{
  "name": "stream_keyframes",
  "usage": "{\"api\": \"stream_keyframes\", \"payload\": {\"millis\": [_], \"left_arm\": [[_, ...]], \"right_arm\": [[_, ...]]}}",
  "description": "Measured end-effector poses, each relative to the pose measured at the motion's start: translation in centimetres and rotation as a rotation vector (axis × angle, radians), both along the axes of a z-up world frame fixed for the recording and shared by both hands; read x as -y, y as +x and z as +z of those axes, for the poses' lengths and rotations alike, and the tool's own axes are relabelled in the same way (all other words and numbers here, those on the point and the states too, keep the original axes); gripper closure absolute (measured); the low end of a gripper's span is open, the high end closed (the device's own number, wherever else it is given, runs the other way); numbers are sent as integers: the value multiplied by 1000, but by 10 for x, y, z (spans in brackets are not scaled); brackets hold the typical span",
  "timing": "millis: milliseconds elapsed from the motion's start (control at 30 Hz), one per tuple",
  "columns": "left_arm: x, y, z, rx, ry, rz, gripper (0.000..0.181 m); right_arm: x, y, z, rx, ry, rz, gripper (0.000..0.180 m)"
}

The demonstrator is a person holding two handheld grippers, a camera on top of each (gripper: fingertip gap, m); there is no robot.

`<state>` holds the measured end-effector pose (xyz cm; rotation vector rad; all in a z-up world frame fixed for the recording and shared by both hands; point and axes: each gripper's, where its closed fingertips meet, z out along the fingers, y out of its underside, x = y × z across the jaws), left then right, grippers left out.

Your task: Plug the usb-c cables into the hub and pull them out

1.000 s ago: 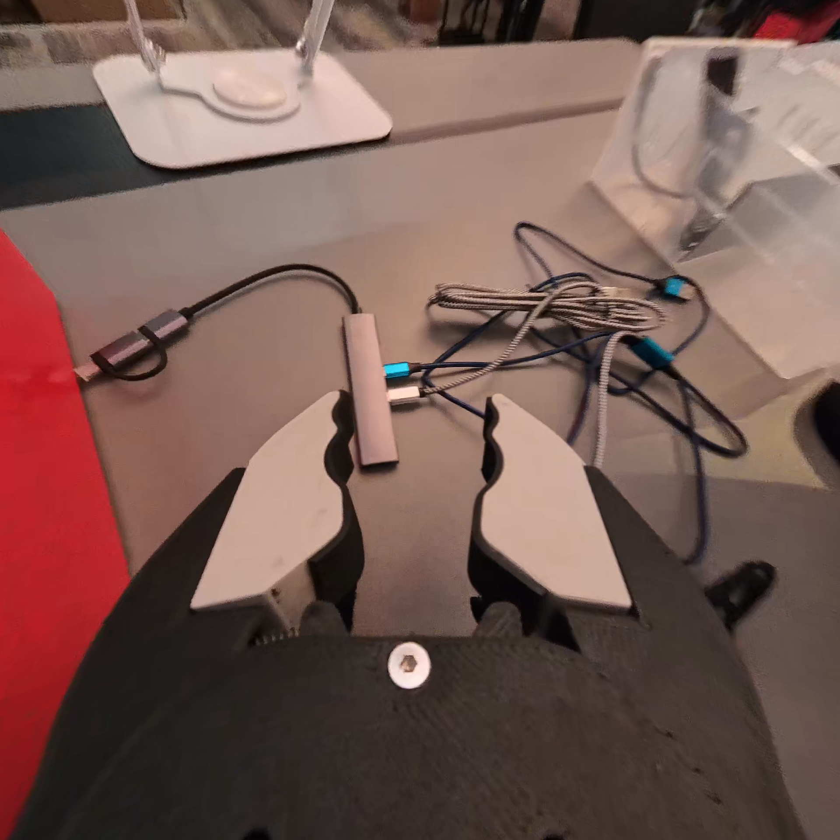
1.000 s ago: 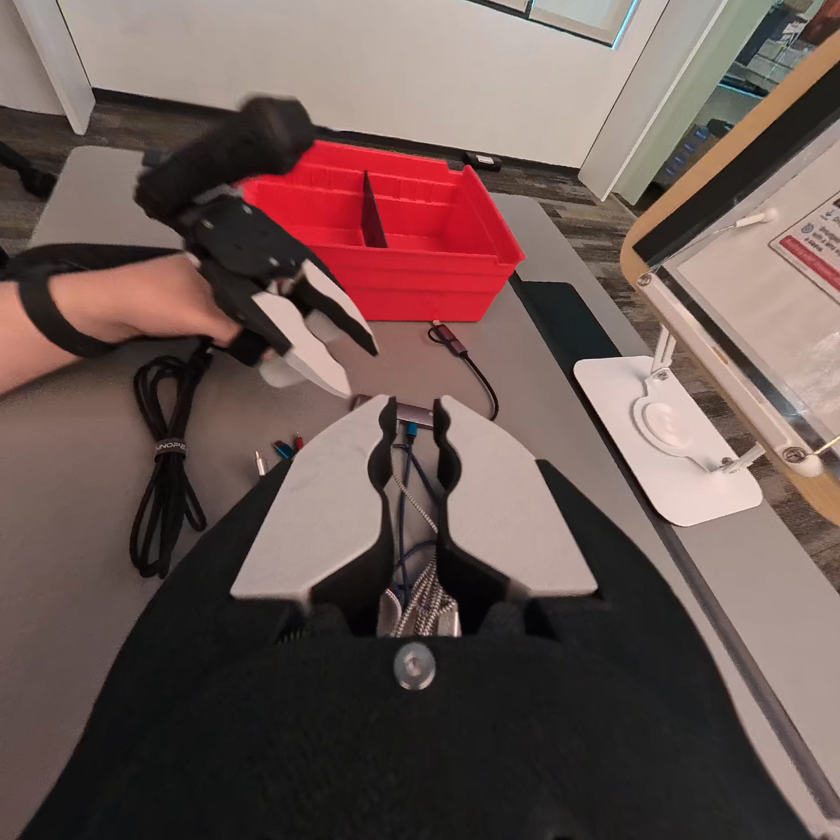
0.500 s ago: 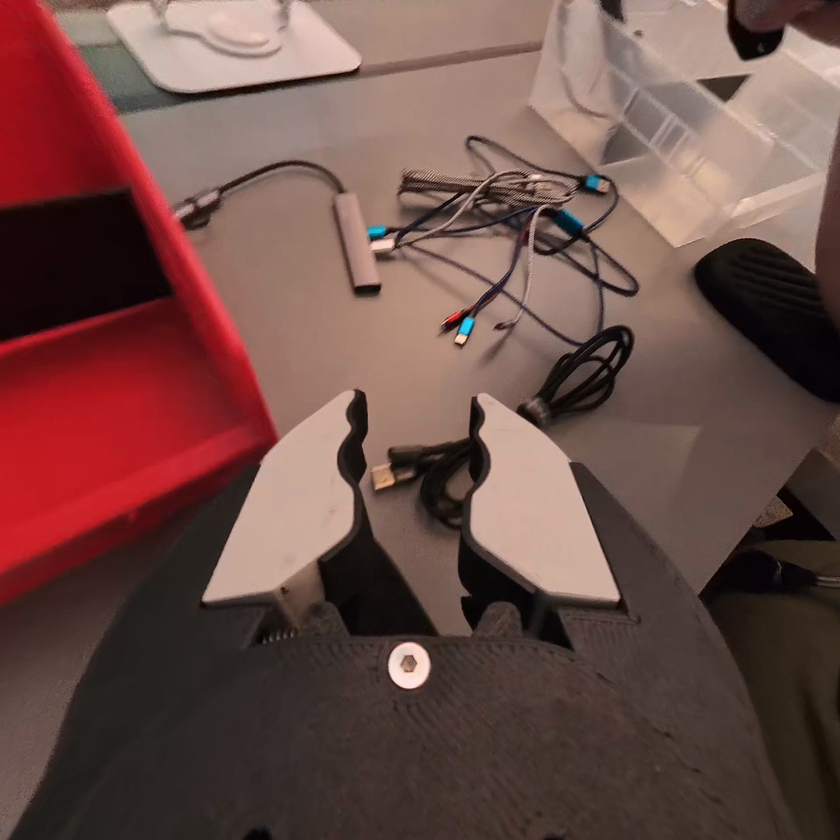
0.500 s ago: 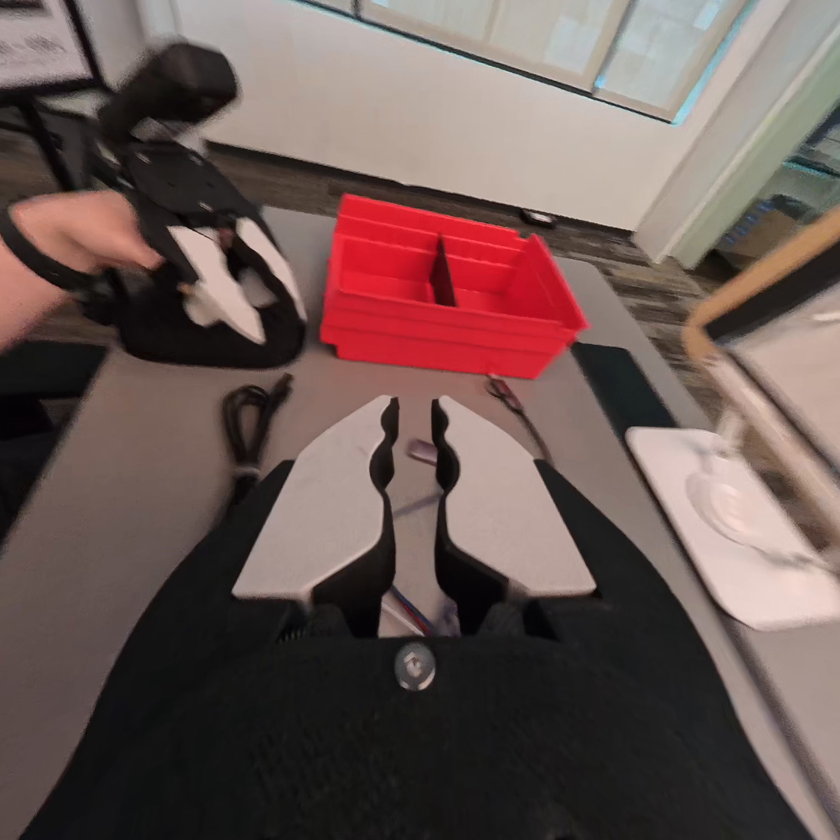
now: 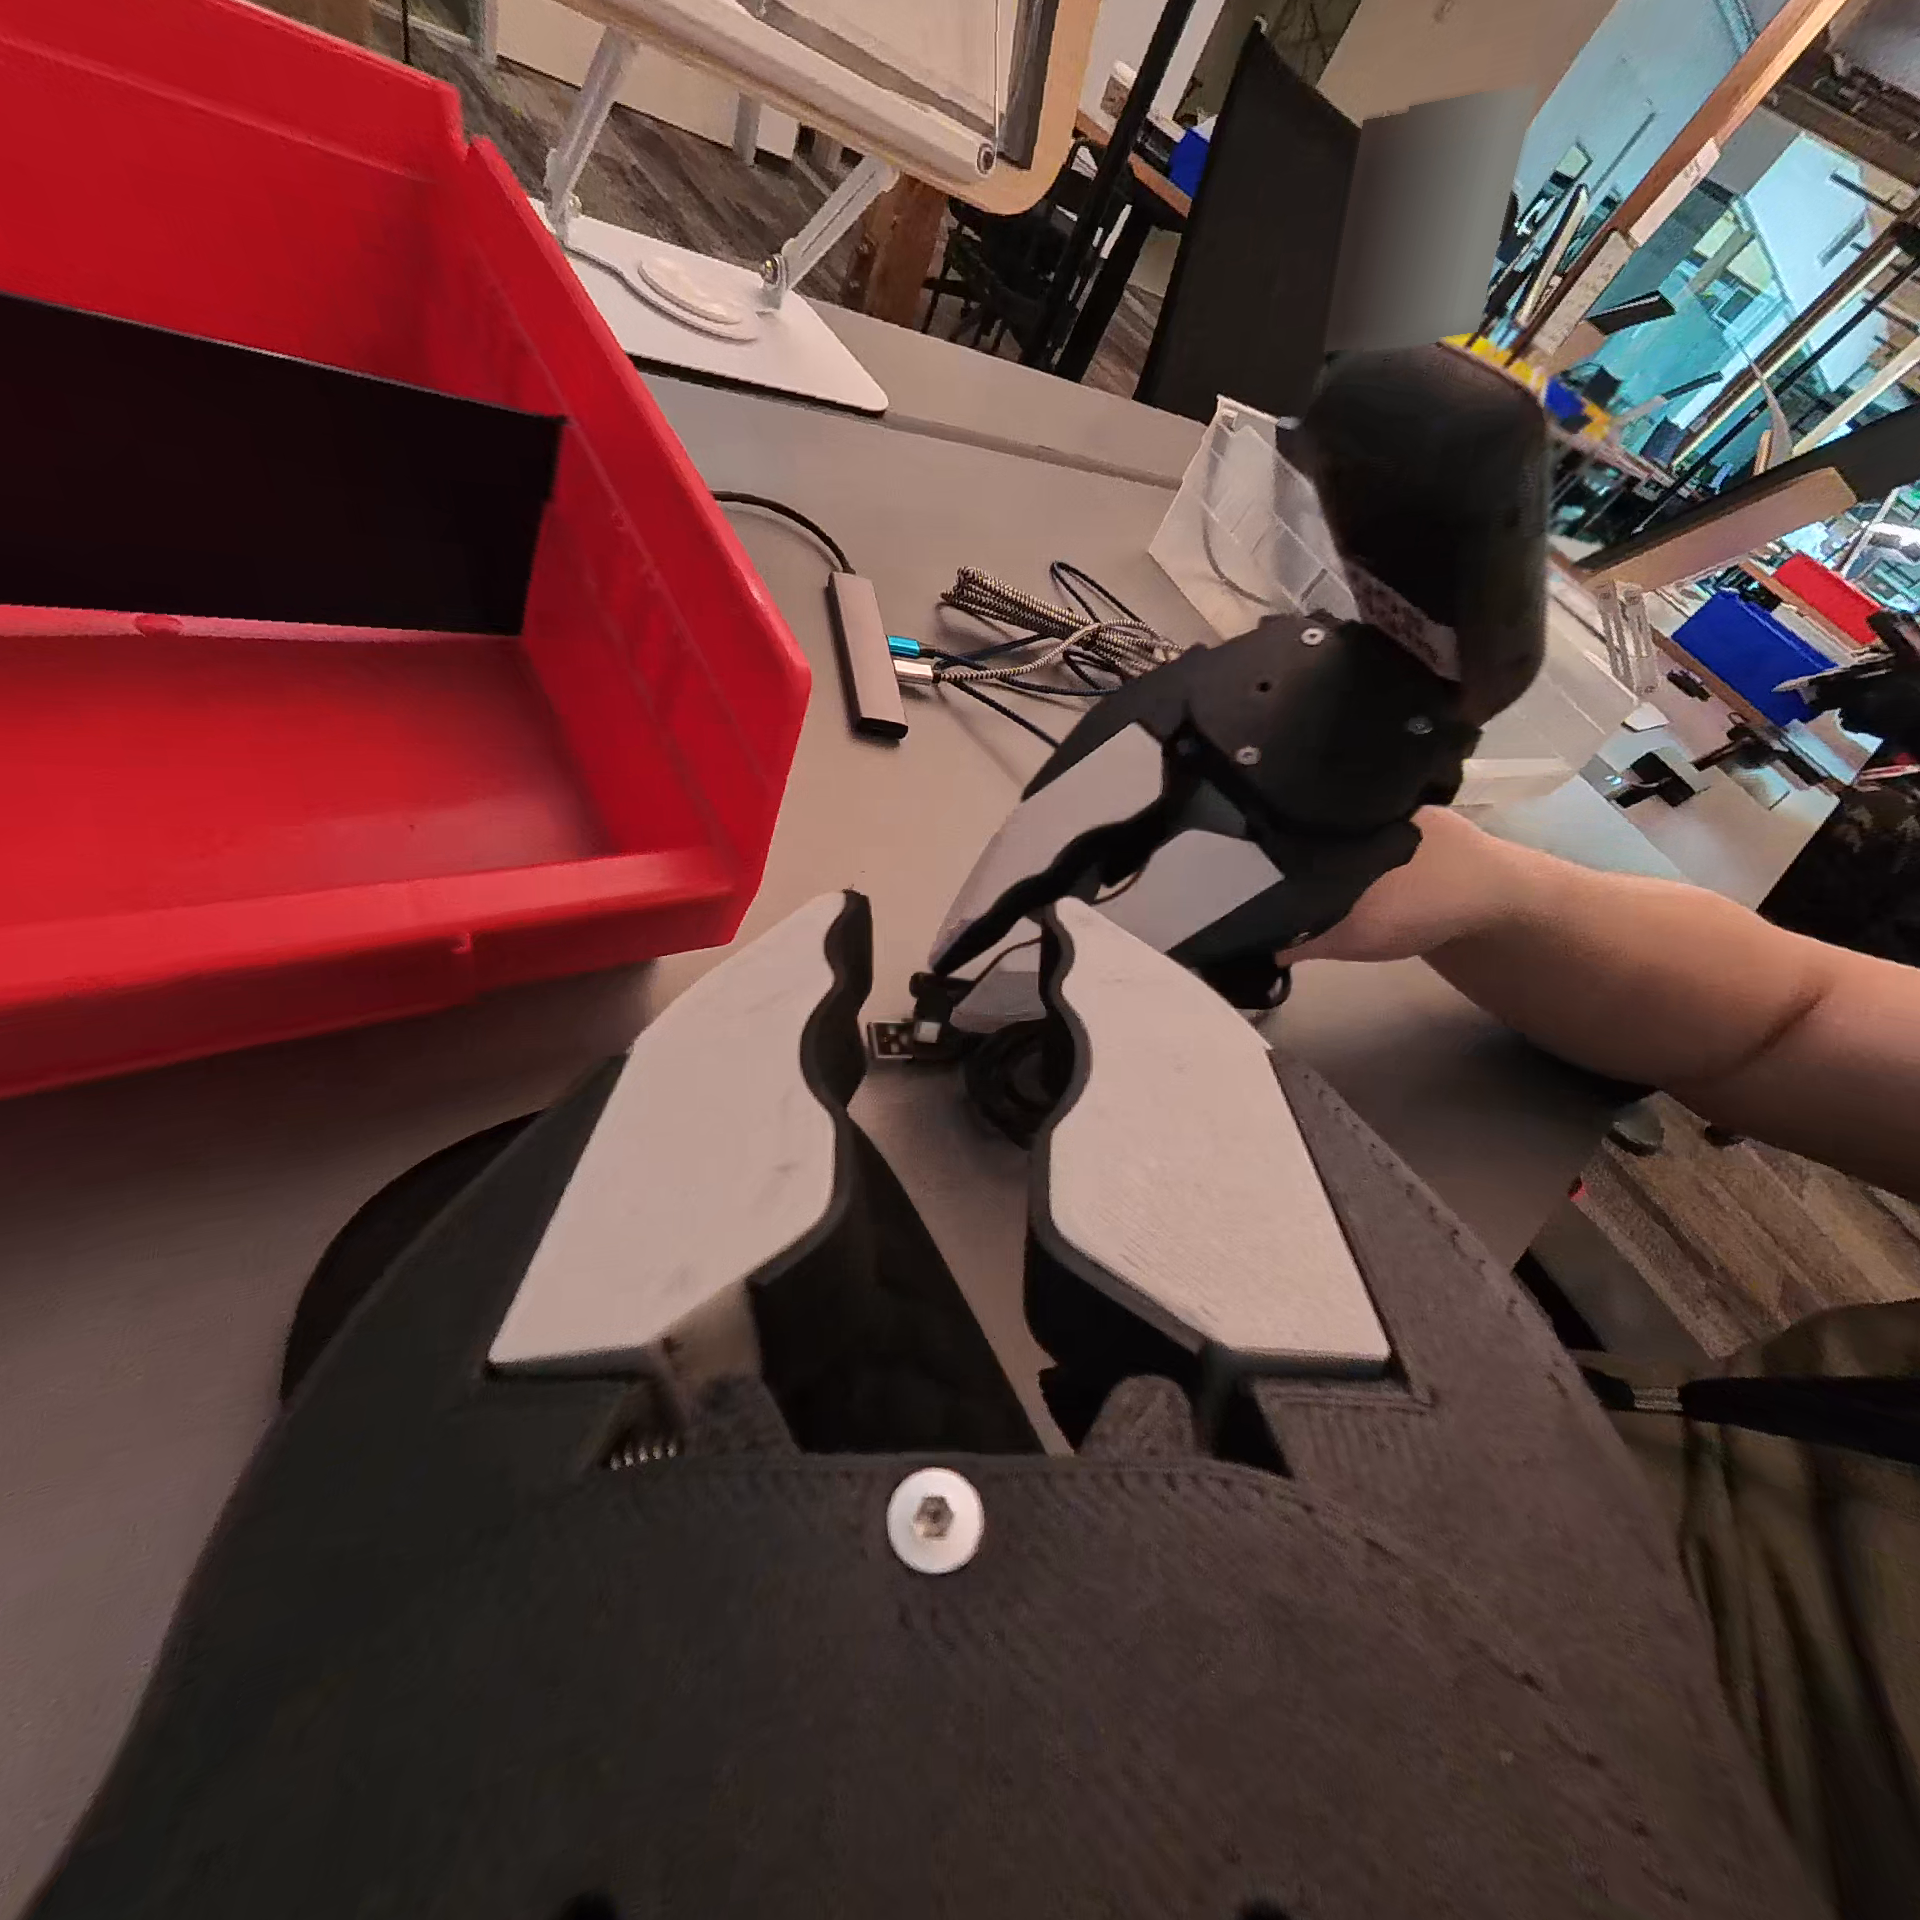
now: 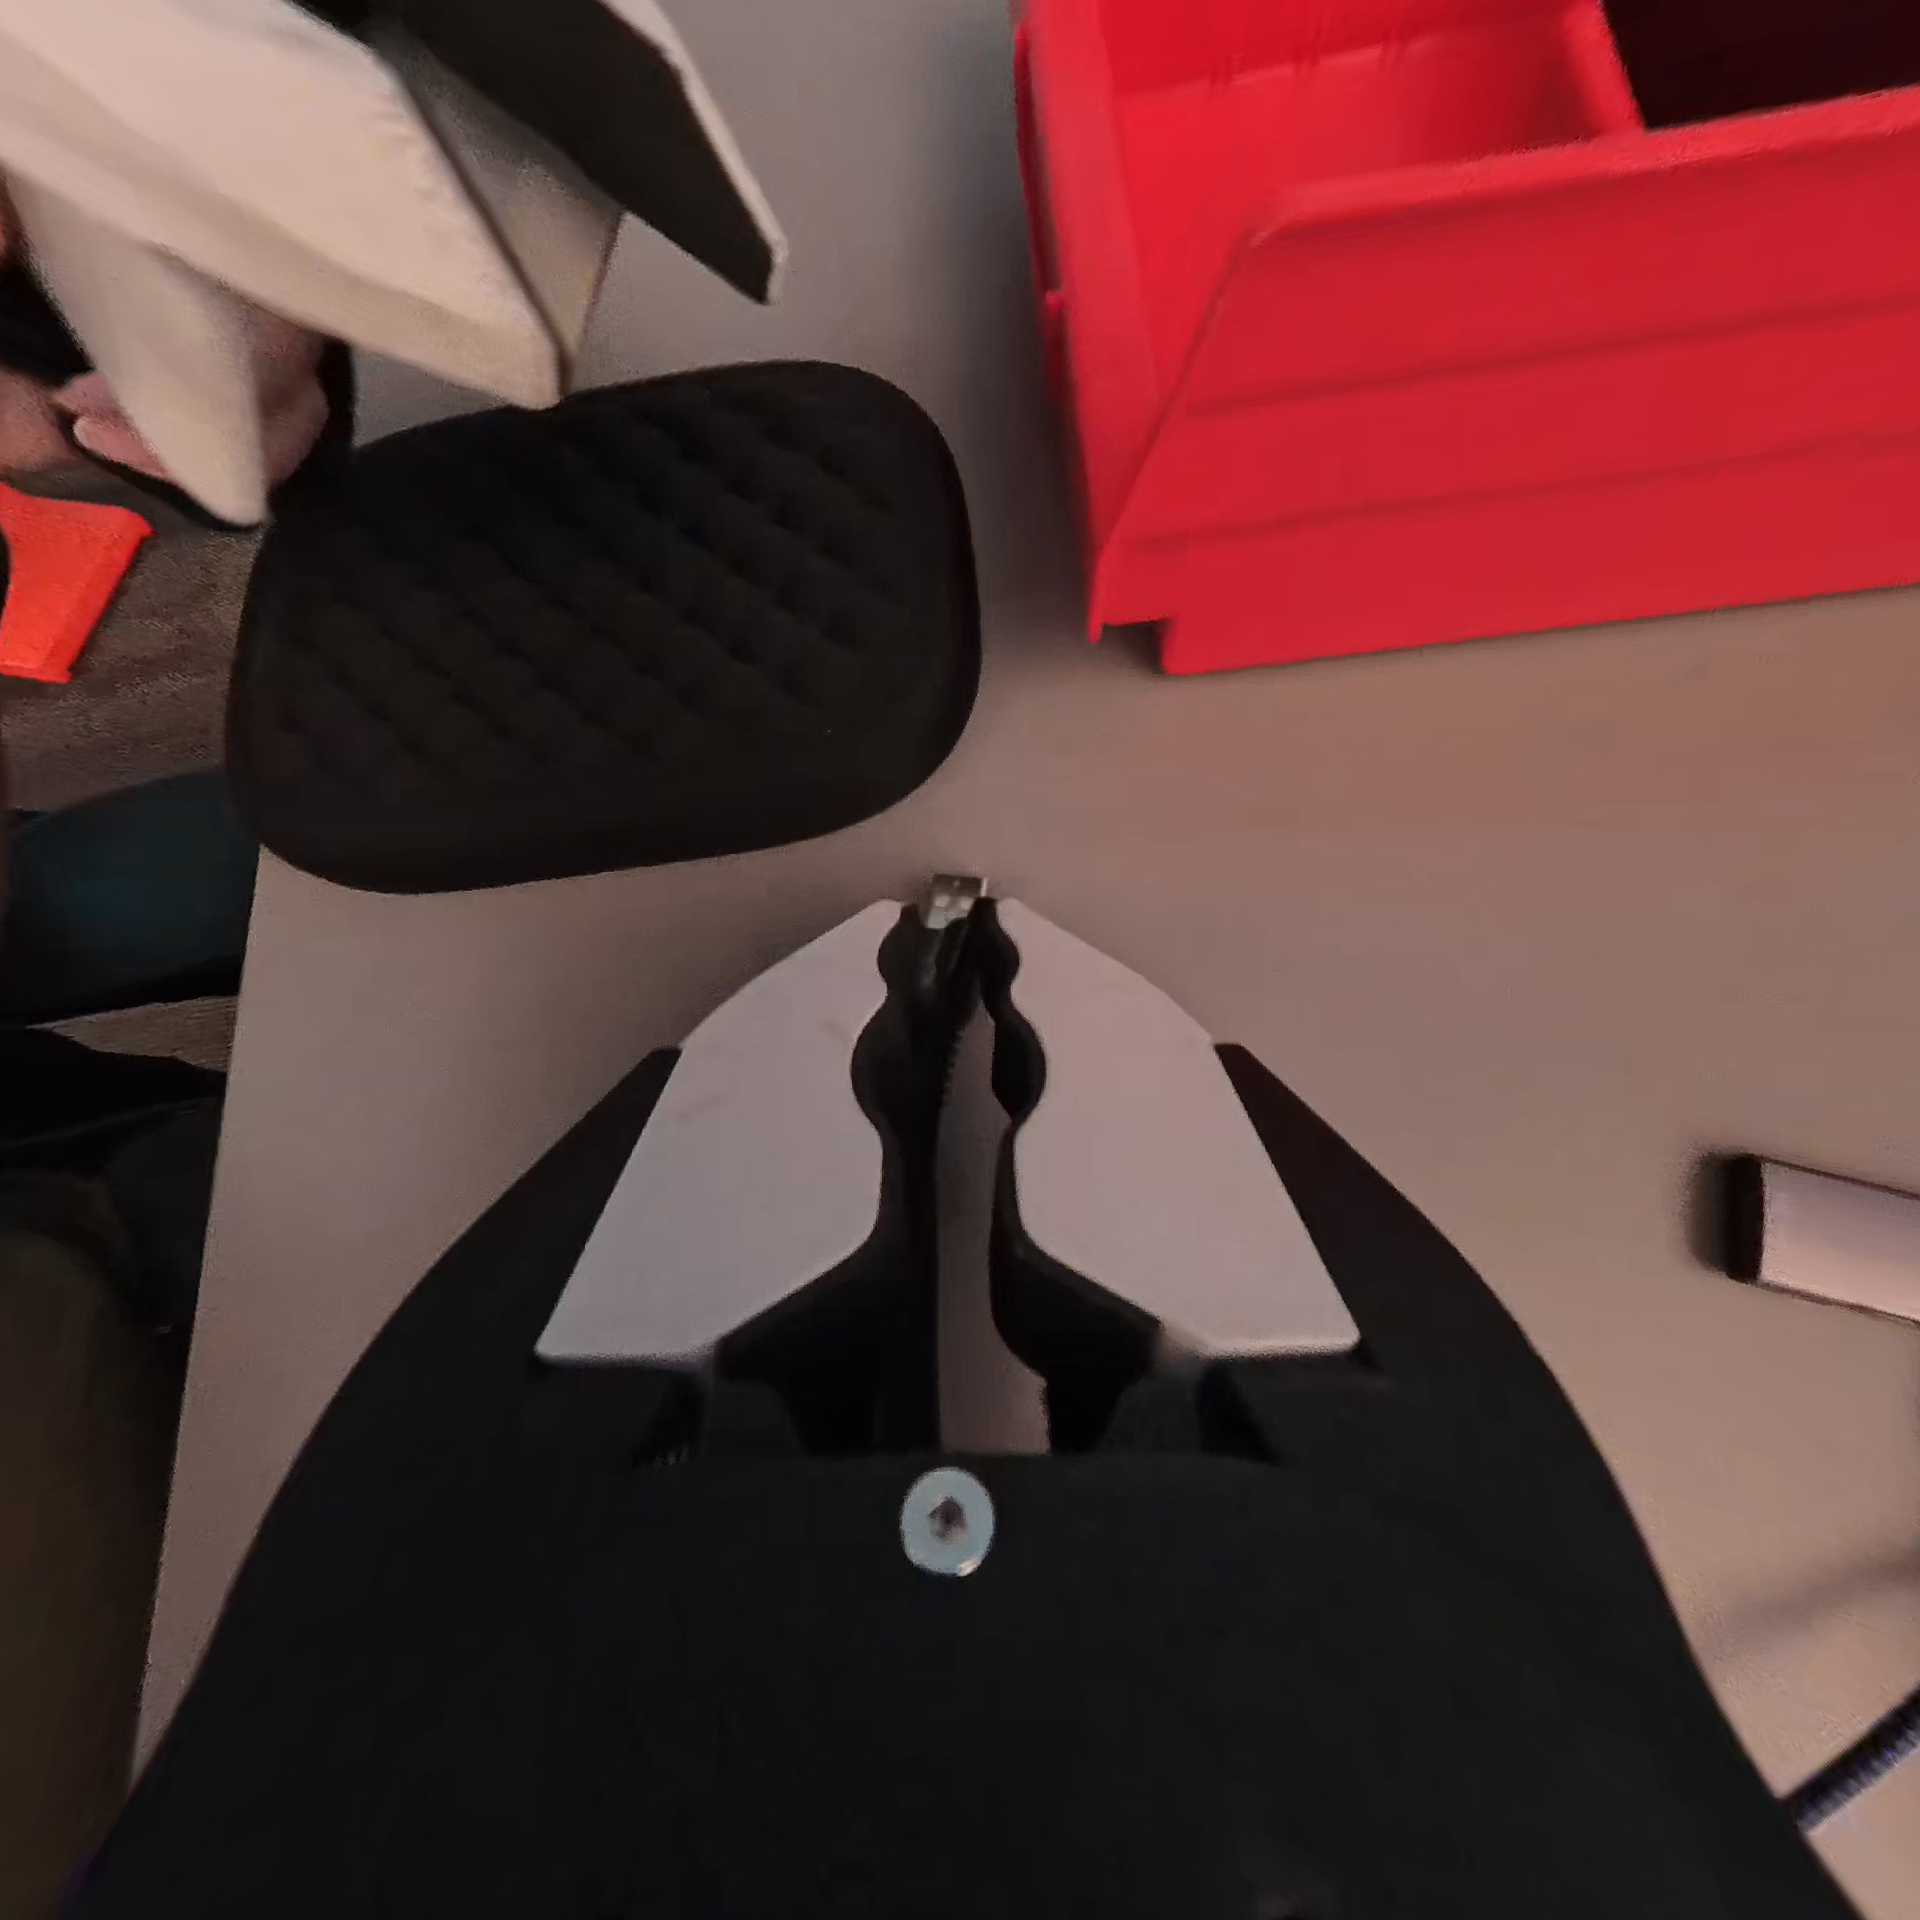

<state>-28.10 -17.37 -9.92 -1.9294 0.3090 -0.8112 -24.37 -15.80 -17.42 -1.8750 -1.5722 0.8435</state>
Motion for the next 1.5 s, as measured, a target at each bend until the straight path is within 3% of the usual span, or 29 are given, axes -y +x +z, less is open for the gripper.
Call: {"api": "stream_keyframes", "payload": {"millis": [167, 467, 733, 1000, 1300, 1367, 1500], "left_arm": [[3, 4, -1, -24, -1, -7, 150], [14, 8, -4, -15, -19, -19, 150], [25, 7, -2, 4, -5, -43, 150], [28, 3, -8, 20, -18, -38, 150], [19, 15, -13, -24, -36, -37, 151], [9, 34, -7, -79, -35, -66, 151], [-30, 75, 11, -247, -28, -80, 147]], "right_arm": [[-9, 4, -3, 77, -52, -24, 165], [-10, 5, 13, 186, -421, 56, 158], [-4, 8, -4, 303, -379, 67, 154], [8, 2, -11, 284, -422, 119, 171], [-4, 66, 68, -84, -188, 157, 172], [-14, 89, 90, -172, -168, 116, 172], [-17, 130, 131, -288, -215, 190, 172]]}}
